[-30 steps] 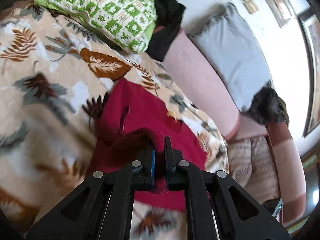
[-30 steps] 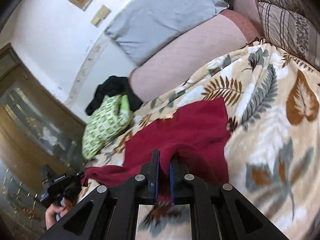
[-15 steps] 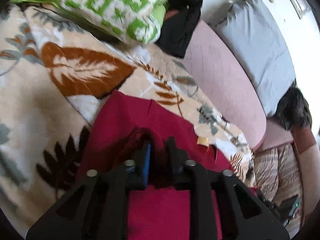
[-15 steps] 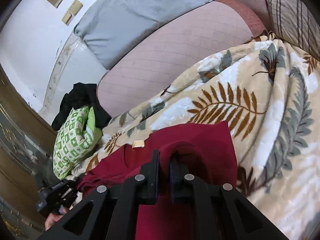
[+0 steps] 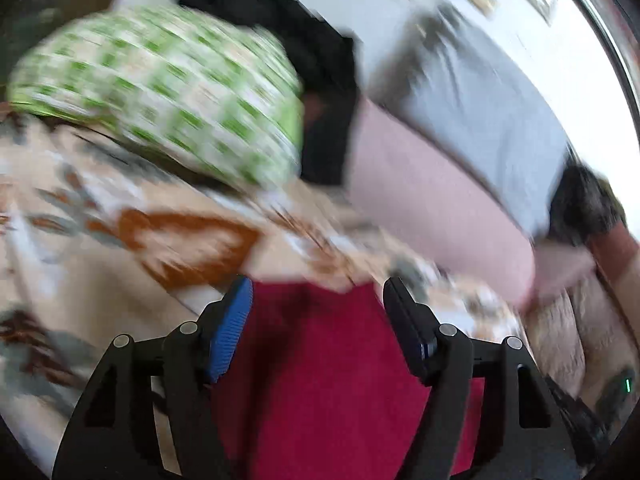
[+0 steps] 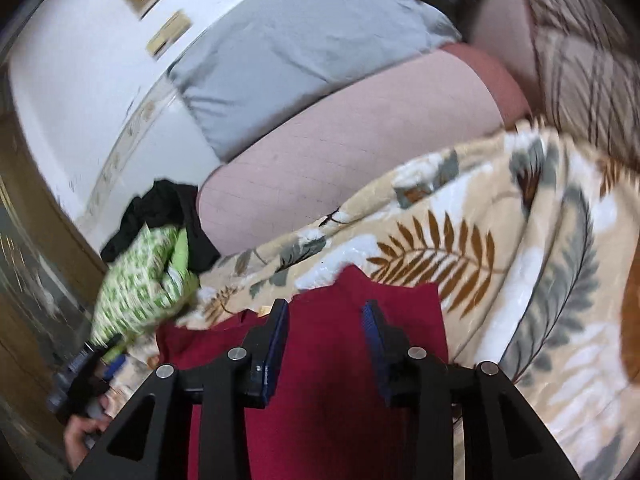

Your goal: Fold small clothes

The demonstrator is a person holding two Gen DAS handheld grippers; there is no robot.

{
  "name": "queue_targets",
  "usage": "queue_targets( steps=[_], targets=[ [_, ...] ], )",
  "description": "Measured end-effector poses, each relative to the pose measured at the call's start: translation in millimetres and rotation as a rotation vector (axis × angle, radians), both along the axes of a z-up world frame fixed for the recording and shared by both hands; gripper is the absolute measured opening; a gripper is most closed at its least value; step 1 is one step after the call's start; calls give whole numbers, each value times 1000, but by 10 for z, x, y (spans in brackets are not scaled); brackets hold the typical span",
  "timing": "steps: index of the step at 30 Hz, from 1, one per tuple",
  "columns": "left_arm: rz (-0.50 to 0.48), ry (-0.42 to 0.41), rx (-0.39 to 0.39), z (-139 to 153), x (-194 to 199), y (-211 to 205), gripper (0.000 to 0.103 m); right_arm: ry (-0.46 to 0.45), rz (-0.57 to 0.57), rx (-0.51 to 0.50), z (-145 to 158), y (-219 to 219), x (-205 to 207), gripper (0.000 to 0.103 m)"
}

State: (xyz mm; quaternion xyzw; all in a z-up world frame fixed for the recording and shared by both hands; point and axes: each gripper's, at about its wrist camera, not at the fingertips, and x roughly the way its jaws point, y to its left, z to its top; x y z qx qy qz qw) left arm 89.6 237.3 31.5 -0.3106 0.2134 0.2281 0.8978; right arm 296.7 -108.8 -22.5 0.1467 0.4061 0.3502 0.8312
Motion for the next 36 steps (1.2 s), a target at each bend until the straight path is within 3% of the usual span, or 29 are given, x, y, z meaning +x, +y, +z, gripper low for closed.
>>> queue_targets(
  steps=[4,5,8,9,11,13,14,18,21,24,27,32,36],
  targets=[
    [-163,129,22,-207,570,-307,68,-36,96,-210,-102,519,-12,36],
    [-187,179,38,-307,724,-337,68,-35,120,-223,-141,617,-7,36],
    [-122,232,-27,-571,820,-117,68,14,188,-274,-405,928,96,36],
    [-107,210,-75,-659,787,14,64,32,174,-286,-499,946,149,37],
    [-104,160,-110,-693,758,118,63,185,137,-273,-860,920,344,37],
    [-99,163,-101,-689,769,118,60,201,121,-146,-962,785,420,37],
    [-100,162,-90,-671,756,89,60,211,127,-145,-976,782,438,37],
    [-113,115,-92,-506,557,21,60,191,152,-148,-815,743,362,37],
    [-59,86,-105,-324,115,7,61,188,130,-89,-596,513,205,37],
    [-19,77,-137,-227,-225,36,63,175,114,-126,-391,306,-49,38],
    [25,70,-245,-229,-645,21,65,199,135,-182,-292,105,-380,38],
    [78,-31,-565,-487,-1166,-68,78,254,202,-201,-239,-235,-1185,38],
    [54,-17,-719,-770,-1247,-196,78,322,300,-261,-373,-262,-1741,38]
  ],
)
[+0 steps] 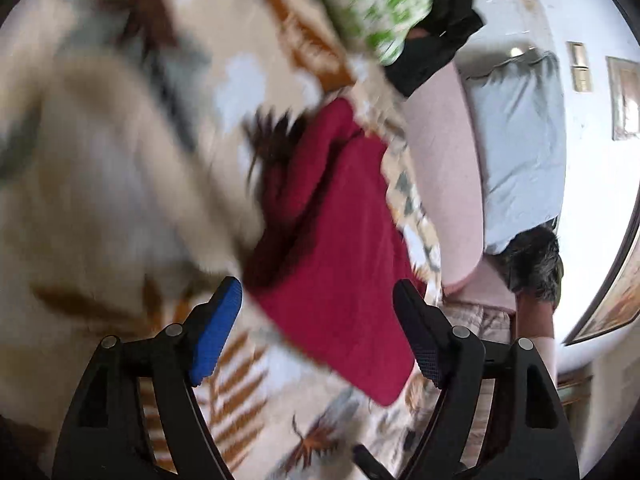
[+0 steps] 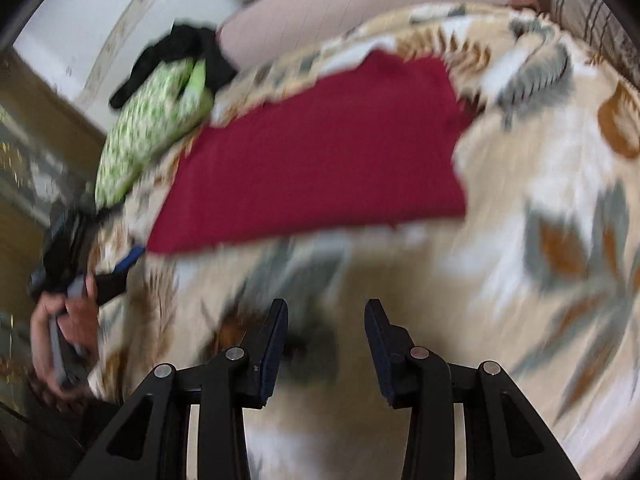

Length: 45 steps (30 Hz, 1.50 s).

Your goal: Fold small clothes

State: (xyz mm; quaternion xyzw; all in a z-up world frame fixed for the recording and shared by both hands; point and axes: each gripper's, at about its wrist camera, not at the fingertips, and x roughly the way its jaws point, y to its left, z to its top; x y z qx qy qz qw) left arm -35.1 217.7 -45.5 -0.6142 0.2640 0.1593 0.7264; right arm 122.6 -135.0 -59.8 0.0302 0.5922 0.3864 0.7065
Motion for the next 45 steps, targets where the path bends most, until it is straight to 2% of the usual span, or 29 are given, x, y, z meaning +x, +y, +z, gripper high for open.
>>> queue_targets(
  steps=[2,4,11,15,18,20,23,24,25,28,32,35,38,41,43,45],
  targets=[
    [-5,27,-40,-118,-17,-46,78,-10,64,-45,-66,91,-120,38],
    [-2,-12,-67,-139,-33,-52,78,-39,98,-96,-152,185,-148,38],
    [104,-180,-40,43,-333,39,78,-77,77,-77,-226,241,-110,40],
    [128,-209,-70,-33,-267,191,78,-102,103,-80,-204,300,-150,53],
    [101,-200,-43,-51,-140,237,78,-133,143,-91,-188,359,-201,62],
    [97,-192,-35,-97,-80,267,78,-160,163,-110,-187,397,-231,64],
    [36,-163,-72,-227,50,210,78,-181,176,-125,-189,425,-252,64],
    [21,-146,-32,-192,70,161,78,-182,176,-124,-187,426,-252,64],
    [3,-142,-29,-180,87,119,78,-180,176,-123,-186,424,-249,64],
    [-47,-189,-110,-233,152,31,78,-174,168,-120,-182,423,-242,64],
    [-15,-241,-96,-146,79,31,78,-188,177,-129,-176,434,-262,64],
    [-1,-293,-114,-117,64,75,78,-189,178,-130,-176,434,-262,64],
    [-23,-281,-94,-106,156,92,78,-189,175,-133,-177,453,-267,65],
    [-21,-231,-106,-208,234,95,78,-195,181,-136,-177,456,-273,66],
    [-25,-182,-82,-238,281,92,78,-197,185,-136,-179,456,-271,66],
    [-20,-178,-62,-218,294,66,78,-200,187,-137,-179,460,-275,67]
  ],
)
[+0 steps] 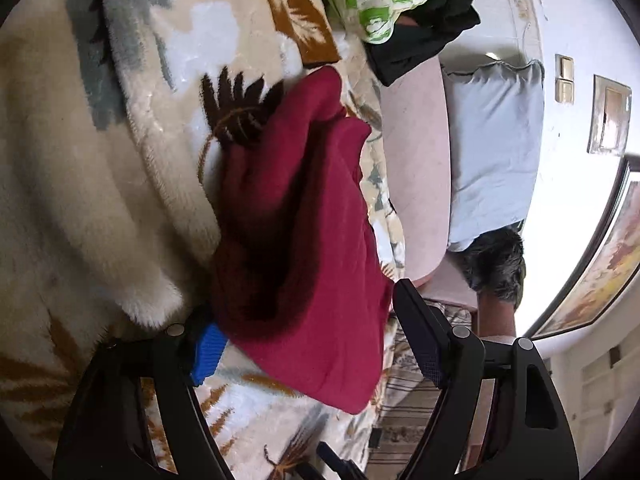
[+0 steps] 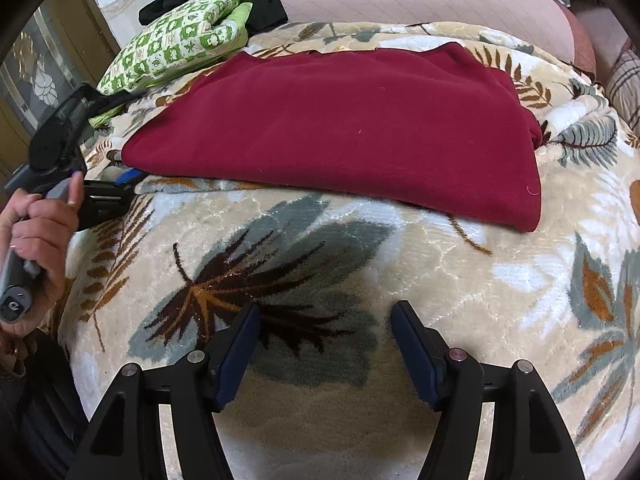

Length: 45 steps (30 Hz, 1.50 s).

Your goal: Fold small clothes

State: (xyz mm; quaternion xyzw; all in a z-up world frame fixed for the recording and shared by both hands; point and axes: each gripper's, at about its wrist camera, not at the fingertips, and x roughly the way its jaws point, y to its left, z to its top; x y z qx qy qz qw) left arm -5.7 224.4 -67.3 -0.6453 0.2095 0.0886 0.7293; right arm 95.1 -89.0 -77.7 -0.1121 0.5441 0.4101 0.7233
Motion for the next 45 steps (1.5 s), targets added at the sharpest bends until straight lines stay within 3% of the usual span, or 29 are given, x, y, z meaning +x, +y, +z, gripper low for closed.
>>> queue_targets(
  steps=[2,5,7,8,11,13,14,16,19,22,25,28,30,33,38,45],
  targets=[
    [-21,1,36,39,49,-34,77,-2,1,-1,2,3,-4,67],
    [-39,31,91,60,109,-80,47,-3,3,-3,-2,15,-7,69],
    [-32,94,120,26,120,-81,16,-6,6,-4,-5,27,-17,70],
    [-21,142,139,-1,111,-80,13,-10,10,-6,-6,30,-25,71],
    [-8,194,230,65,108,-121,10,-21,22,-15,-12,45,-44,73],
    [-23,228,360,208,158,-226,9,-28,31,-28,-11,69,-52,73],
    [-31,249,463,320,200,-326,9,-29,36,-36,-4,81,-54,73],
    [-34,265,583,432,238,-472,9,-14,16,-28,56,72,-18,68],
    [-31,293,657,444,284,-590,8,-37,-55,153,393,-101,93,66],
    [-31,360,731,427,355,-678,8,-115,-104,240,765,-91,342,66],
    [-58,405,873,505,450,-856,8,2,-102,344,997,233,735,66],
    [-101,442,1029,567,558,-1046,8,192,-8,436,1107,844,1083,73],
    [-120,454,1108,592,610,-1136,8,313,85,419,1045,1304,1190,73],
    [-168,458,1215,620,695,-1270,8,404,165,319,822,1943,1308,73],
    [-261,438,1330,635,792,-1487,8,457,181,245,652,2492,1492,73],
    [-297,415,1335,617,851,-1503,8,423,282,171,731,2925,1582,78]
  ],
)
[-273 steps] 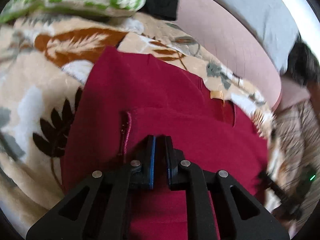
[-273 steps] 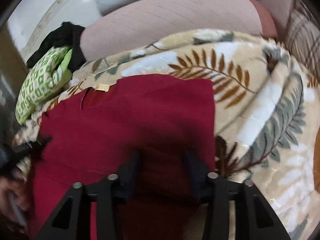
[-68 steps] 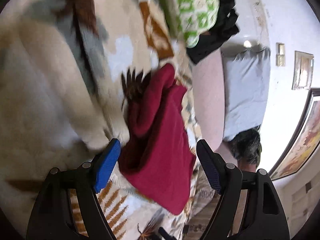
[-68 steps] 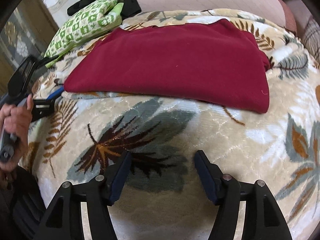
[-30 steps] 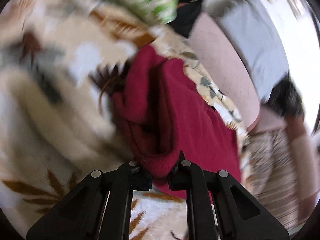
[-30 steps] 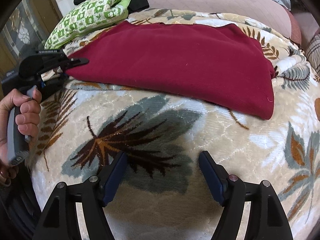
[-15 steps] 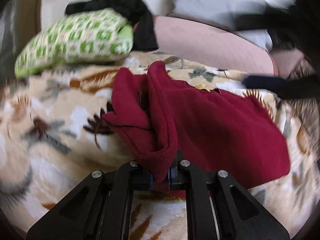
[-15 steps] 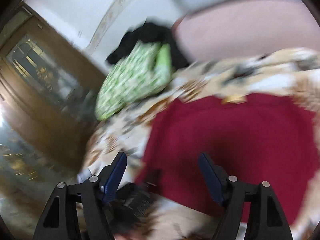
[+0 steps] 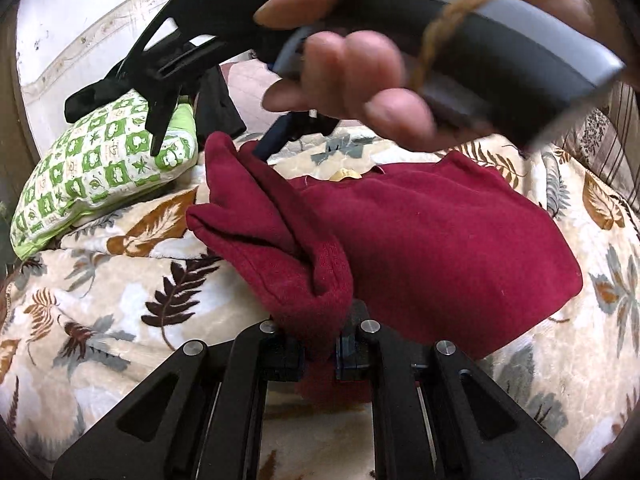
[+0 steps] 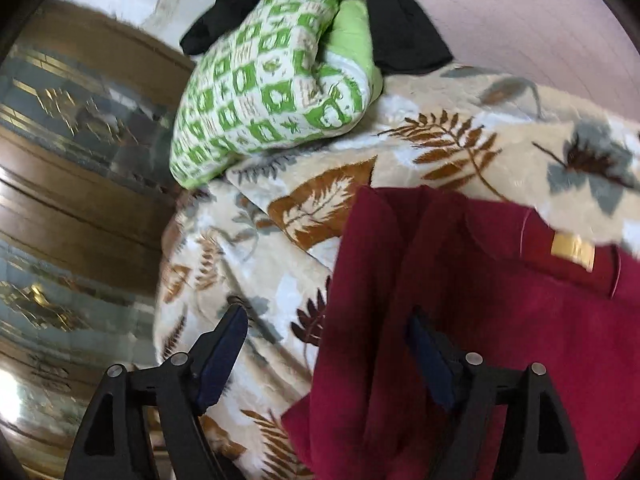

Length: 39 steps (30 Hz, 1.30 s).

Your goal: Fold small clothes

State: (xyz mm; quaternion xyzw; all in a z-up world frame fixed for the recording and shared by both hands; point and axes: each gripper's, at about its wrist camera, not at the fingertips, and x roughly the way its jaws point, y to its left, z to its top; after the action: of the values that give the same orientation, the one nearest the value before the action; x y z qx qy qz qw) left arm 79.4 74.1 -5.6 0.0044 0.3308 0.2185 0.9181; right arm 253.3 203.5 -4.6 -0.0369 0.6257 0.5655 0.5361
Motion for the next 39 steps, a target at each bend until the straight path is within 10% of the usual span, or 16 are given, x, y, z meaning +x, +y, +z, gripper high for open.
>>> queue_targets(
  steps=[6,9,12,25,36,39],
  targets=[
    [-27,8,-1,-60,-1,-86,8,-141,43,-113,-98,209,23,76],
    [-30,4,-29,-70,-3,-58,8,-212,52,-153,-142,187,43,27],
    [-43,-5,-68,-76,1,-43,8,-242,17,-164,-160,67,145,21],
    [-228,-82,-162,19,262,-554,8,-266,-146,-142,-17,-997,688,17],
    [-351,-13,-170,-91,702,-1459,9,-322,-240,-225,-101,-2177,1098,16],
    [-328,46,-177,-264,834,-1571,22,-337,-259,-251,-213,-2374,1174,16]
  ],
)
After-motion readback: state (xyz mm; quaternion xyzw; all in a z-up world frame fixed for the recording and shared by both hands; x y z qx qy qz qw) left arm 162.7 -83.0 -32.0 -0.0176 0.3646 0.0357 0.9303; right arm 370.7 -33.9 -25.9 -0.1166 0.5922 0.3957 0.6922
